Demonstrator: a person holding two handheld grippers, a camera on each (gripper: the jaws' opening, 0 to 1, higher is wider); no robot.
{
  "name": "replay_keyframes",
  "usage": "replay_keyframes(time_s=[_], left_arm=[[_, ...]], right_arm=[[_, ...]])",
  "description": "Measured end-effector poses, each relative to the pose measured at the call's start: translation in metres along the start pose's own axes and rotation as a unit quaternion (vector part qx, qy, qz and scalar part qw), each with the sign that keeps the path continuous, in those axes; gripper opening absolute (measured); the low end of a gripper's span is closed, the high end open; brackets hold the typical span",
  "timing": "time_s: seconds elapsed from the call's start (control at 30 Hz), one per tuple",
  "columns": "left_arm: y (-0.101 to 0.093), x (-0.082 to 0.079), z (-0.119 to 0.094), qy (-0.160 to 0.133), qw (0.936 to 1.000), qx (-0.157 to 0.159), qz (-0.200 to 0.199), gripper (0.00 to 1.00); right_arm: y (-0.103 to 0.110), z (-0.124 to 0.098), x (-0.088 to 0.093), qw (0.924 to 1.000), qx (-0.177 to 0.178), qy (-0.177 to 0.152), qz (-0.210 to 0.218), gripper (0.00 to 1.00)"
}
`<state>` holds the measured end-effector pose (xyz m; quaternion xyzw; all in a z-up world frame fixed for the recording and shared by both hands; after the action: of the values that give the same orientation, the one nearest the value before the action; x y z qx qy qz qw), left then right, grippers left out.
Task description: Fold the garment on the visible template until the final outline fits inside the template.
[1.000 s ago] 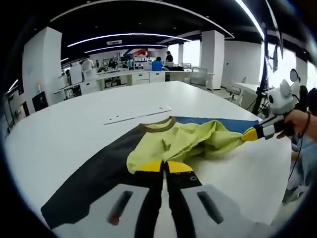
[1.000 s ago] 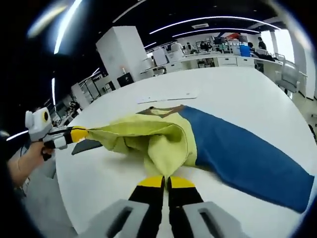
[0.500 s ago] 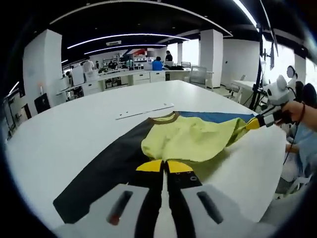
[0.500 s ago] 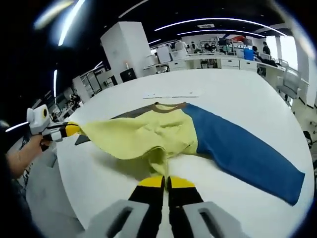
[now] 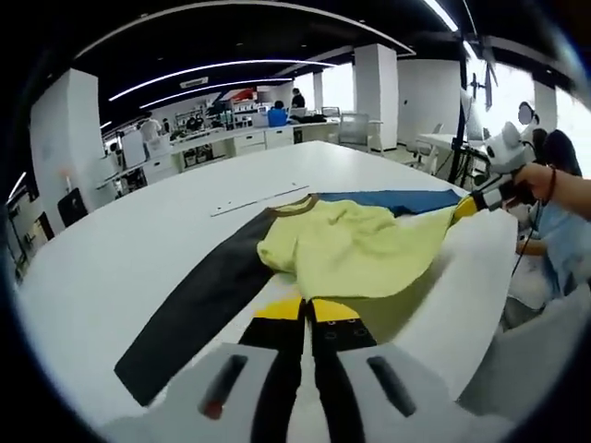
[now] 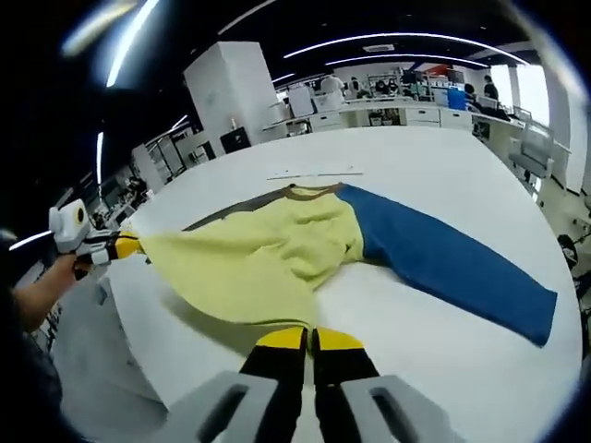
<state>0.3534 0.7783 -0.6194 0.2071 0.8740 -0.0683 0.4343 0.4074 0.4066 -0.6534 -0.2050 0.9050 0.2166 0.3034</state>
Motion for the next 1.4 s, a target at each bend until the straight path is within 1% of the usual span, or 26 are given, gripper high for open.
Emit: replay_keyframes(time_s=[0.17,0.2,0.4,0.5,0.57,0.67,0.77,0.93,1.1,1.23,1.27,1.37,1.4], left_arm=[[-0.007,0.012,-0.008,0.012,0.9999,0.010,-0.004,0.00],[-0.009,0.014,-0.010,0.018,0.9997,0.014,-0.004,0.00],[-0.017,0.023,-0.019,0.036,0.9991,0.024,0.001,0.00],[-0.022,0.030,-0.023,0.056,0.9981,0.025,0.005,0.00],[-0.025,0.033,-0.026,0.065,0.9975,0.023,0.017,0.00],[-0.028,0.040,-0.028,0.076,0.9965,0.023,0.024,0.00],[-0.034,0.046,-0.030,0.092,0.9952,0.026,0.022,0.00],[-0.039,0.058,-0.028,0.109,0.9935,0.032,0.013,0.00],[-0.046,0.071,-0.026,0.133,0.9903,0.040,0.010,0.00],[-0.045,0.079,-0.024,0.150,0.9881,0.033,0.011,0.00],[-0.045,0.081,-0.024,0.157,0.9869,0.034,0.011,0.00],[-0.044,0.085,-0.022,0.159,0.9866,0.035,0.009,0.00],[-0.045,0.086,-0.023,0.165,0.9855,0.038,0.006,0.00]], right_arm=[[0.004,-0.007,0.012,0.9999,0.003,-0.002,0.010,0.00],[0.004,-0.007,0.015,0.9999,0.004,0.000,0.010,0.00],[0.007,-0.014,0.025,0.9999,0.008,0.005,0.009,0.00],[0.009,-0.018,0.033,0.9998,0.013,0.013,0.003,0.00],[0.009,-0.019,0.037,0.9998,0.012,0.018,0.002,0.00],[0.010,-0.022,0.045,0.9996,0.012,0.024,0.004,0.00],[0.011,-0.023,0.054,0.9994,0.014,0.033,0.002,0.00],[0.012,-0.027,0.067,0.9988,0.020,0.045,0.002,0.00],[0.013,-0.025,0.076,0.9979,0.029,0.057,-0.006,0.00],[0.014,-0.022,0.080,0.9972,0.033,0.066,-0.014,0.00],[0.015,-0.021,0.082,0.9968,0.034,0.070,-0.019,0.00],[0.015,-0.017,0.086,0.9942,0.045,0.086,-0.046,0.00],[0.015,-0.017,0.088,0.9934,0.047,0.090,-0.052,0.02]])
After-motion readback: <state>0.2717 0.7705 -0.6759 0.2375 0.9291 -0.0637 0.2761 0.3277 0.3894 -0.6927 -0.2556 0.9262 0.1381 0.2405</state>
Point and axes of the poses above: the point that each gripper's makers call its tool centre point, and the gripper's own axes: z roughly forward along the fingers, y roughly to its left, x roughly out of its underside, the point moved 8 cm from there along -z, roughly backward along the fingers, and after that the axes turned 8 degrees about y, right-handed, at the moved point
